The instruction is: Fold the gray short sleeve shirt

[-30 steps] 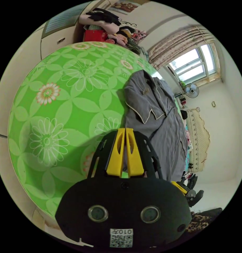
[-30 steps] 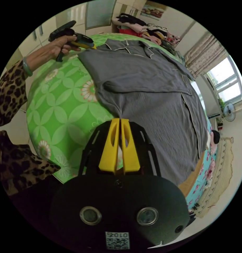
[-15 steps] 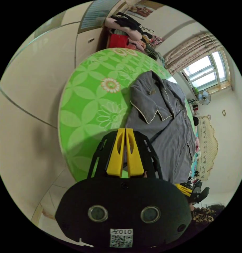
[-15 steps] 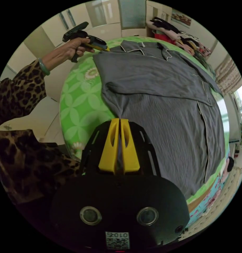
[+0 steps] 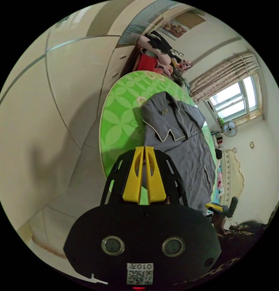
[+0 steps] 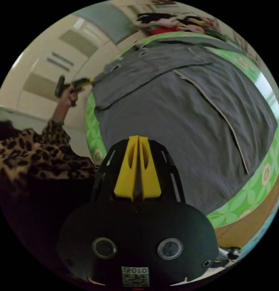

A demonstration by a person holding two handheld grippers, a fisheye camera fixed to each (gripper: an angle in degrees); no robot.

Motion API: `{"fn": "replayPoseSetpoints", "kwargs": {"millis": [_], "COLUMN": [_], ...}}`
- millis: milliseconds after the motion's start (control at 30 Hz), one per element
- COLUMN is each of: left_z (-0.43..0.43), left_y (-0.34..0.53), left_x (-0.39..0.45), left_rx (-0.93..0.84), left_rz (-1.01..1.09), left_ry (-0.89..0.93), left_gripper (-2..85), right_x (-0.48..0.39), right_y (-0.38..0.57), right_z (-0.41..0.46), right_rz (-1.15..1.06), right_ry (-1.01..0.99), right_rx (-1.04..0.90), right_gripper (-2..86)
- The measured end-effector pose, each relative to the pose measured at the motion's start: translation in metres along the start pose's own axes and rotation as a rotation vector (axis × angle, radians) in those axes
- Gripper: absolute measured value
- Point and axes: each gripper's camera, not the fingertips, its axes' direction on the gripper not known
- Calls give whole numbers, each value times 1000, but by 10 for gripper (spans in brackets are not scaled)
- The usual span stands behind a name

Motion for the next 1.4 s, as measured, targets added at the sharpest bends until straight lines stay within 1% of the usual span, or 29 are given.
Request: {"fn": "replayPoseSetpoints", "kwargs": {"millis": [33,67,100,133,167,200,267,300,333,433,533,667,733,800,867,933,1000,1100,1167,1200,1267,1333,1400], "left_z": [-8,-16,-18,-22,-23,-23,-13,-9,-5,-10,-19,-23,-23,-26,-32,-38,-41,-42,-48,-49,-59,-67,-72], "left_y": [14,26,30,31,26,22,9,8,10,24,37,49,55,63,72,79,87,100,116,121,144,167,193], "left_x": [1,1,0,-5,-14,-19,-39,-43,-49,-53,-63,-87,-88,-83,-69,-57,-47,-24,14,26,80,119,156], "left_rx": [25,55,66,86,89,83,-6,-31,-54,-14,67,124,135,144,139,130,116,113,126,120,109,120,135], "left_rz": [-17,-35,-42,-63,-82,-91,-139,-159,-199,-251,-267,-327,-316,-306,-239,-187,-153,-122,-65,-50,13,24,19], "left_ry": [6,13,16,8,24,50,217,268,334,348,405,432,455,455,473,453,433,476,505,504,436,370,342], "left_gripper": [-3,-4,-3,-3,-3,-3,-3,-3,-3,-3,-3,-3,-2,-2,-2,-2,-2,-2,-2,-2,-1,-1,-2], "right_x": [42,63,103,137,152,178,214,238,263,315,347,367,371,374,380,387,389,393,394,394,395,399,404], "right_y": [7,9,14,18,20,21,15,9,1,-31,-58,-86,-102,-108,-108,-106,-107,-109,-109,-109,-112,-124,-135], "right_z": [-27,-40,-65,-87,-97,-115,-140,-156,-170,-191,-204,-202,-202,-207,-214,-217,-219,-228,-241,-248,-254,-247,-240], "right_rz": [65,101,132,150,172,201,242,288,326,372,438,482,480,491,530,581,585,565,539,536,492,381,330], "right_ry": [-93,-148,-278,-367,-378,-350,-240,-159,-118,-137,-129,-152,-112,-90,-103,-123,-142,-188,-179,-139,-123,-215,-252], "right_rx": [78,118,187,260,296,337,327,336,343,343,381,346,308,296,327,346,356,376,404,414,412,353,291], "right_gripper": [28,28,30,33,34,43,69,97,102,108,106,79,50,40,38,39,43,58,59,59,57,56,53]}}
